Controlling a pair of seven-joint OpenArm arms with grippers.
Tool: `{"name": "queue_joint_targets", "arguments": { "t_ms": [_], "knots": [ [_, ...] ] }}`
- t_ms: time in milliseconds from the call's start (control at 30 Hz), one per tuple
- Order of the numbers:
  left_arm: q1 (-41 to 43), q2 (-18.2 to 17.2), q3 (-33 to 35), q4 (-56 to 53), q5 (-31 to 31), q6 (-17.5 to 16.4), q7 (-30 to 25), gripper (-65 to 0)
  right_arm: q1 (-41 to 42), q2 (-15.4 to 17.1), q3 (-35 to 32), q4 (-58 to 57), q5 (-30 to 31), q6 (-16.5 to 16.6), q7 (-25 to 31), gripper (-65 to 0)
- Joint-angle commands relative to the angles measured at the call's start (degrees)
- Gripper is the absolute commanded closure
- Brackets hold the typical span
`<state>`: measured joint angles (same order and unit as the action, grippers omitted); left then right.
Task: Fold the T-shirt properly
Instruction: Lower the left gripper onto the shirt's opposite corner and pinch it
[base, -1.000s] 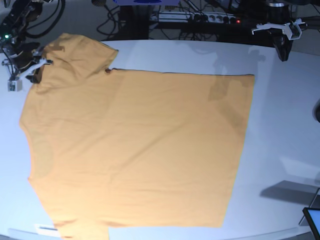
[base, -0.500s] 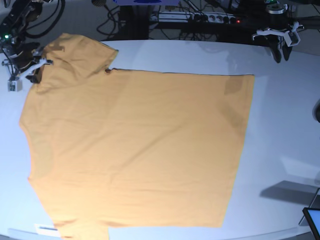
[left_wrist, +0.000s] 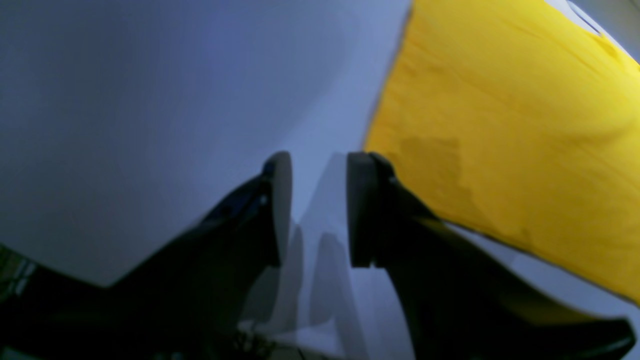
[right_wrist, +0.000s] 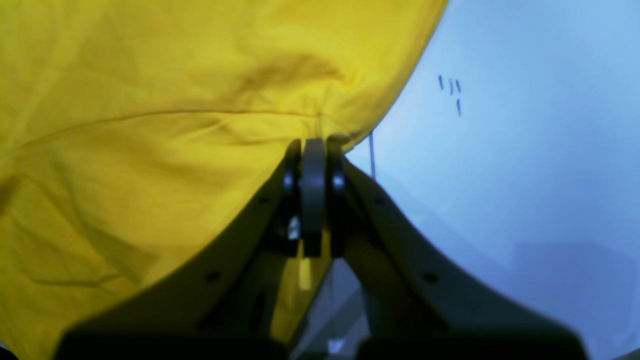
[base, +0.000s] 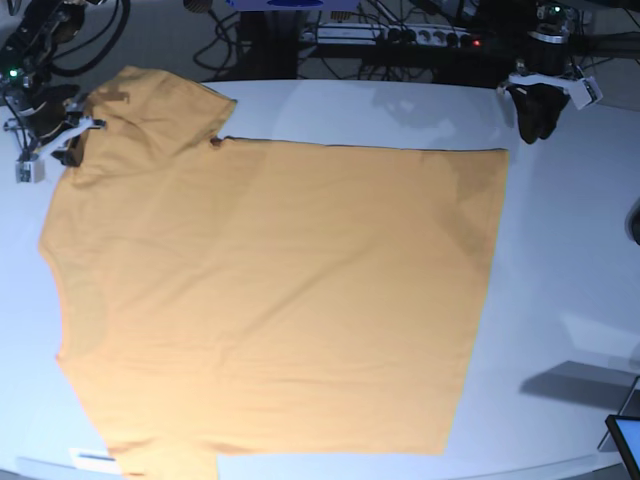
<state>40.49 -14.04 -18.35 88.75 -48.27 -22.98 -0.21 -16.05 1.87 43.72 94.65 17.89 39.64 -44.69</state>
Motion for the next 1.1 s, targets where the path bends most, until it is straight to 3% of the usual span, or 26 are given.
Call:
{"name": "queue_joint_targets", "arguments": {
  "t_ms": [0, 133, 267, 467, 767, 833, 967, 1067],
  "knots": [
    [0.6, -0.6, -0.4, 0.8, -0.7, -1.4, 0.3, -18.8, -0.2, 0.4, -0.1, 0.4, -0.5, 0.4, -1.2, -0.3],
    [-0.6, -0.6, -0.7, -0.1, -4.8, -3.7, 4.0, -18.8, -0.2, 0.4, -0.1, 0.4, -0.5, 0.4, -1.2, -0.3],
    [-1.9, -0.6, -3.7, -2.3, -9.3, -3.8, 7.6, -18.8, -0.2, 0.4, -0.1, 0.4, -0.5, 0.4, -1.2, -0.3],
    [-4.5, -0.6, -7.2, -5.6, -9.2, -3.9, 13.8, -18.8, -0.3, 0.5, -2.1, 0.4, -0.6, 0.4, -1.2, -0.3],
    [-6.2, -0.9, -7.0, -7.1, -9.1, -4.0, 15.7, -19.5, -0.4, 0.3, -3.0, 0.4, -0.8, 0.4, -1.2, -0.3],
    [-6.2, -0.9, -7.0, -6.9, -9.3, -4.2, 18.6, -22.0, -0.4, 0.4, -3.0, 0.4, -0.8, 0.4, -1.1, -0.3],
    [-9.1, -0.7, -7.5, -7.7, -9.1, -8.7, 24.8, -22.2, -0.4, 0.4, -3.0, 0.4, -0.8, 0.4, -1.0, -0.3],
    [-10.3, -0.7, -7.6, -9.2, -9.1, -9.0, 26.1, -22.2, -0.4, 0.4, -2.9, 0.4, -0.8, 0.4, -1.0, -0.3]
  ]
}}
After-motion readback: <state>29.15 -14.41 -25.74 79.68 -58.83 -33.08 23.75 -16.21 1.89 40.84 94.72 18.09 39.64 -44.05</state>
